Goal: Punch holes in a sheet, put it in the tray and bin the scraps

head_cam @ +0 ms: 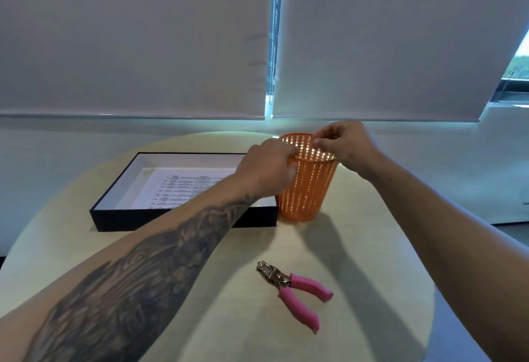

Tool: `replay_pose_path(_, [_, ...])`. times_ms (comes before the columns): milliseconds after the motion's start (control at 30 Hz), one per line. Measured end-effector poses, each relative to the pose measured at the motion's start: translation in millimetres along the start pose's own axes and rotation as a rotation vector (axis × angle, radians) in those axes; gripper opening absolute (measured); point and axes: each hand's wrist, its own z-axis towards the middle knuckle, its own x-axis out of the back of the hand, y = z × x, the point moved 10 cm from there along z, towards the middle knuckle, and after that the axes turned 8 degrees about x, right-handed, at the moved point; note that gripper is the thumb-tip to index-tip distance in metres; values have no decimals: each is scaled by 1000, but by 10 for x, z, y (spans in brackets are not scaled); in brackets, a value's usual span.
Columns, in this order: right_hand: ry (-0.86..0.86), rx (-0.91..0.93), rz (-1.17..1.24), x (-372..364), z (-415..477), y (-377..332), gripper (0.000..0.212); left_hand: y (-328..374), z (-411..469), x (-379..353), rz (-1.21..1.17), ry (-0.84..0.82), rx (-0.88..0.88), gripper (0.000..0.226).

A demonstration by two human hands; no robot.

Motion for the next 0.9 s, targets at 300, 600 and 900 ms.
replay_pose_path(300, [-116,-46,-103,-65,47,87,9,-30,16,-14,15,47,-11,31])
replay_pose_path(600, [-125,-28,-151,-99,63,82,8,-81,-3,-110,-31,11,15,36])
replay_pose_path(900, [-90,108,-326,-166,-29,-94,23,-73,-154,-110,-6,-105,-18,61])
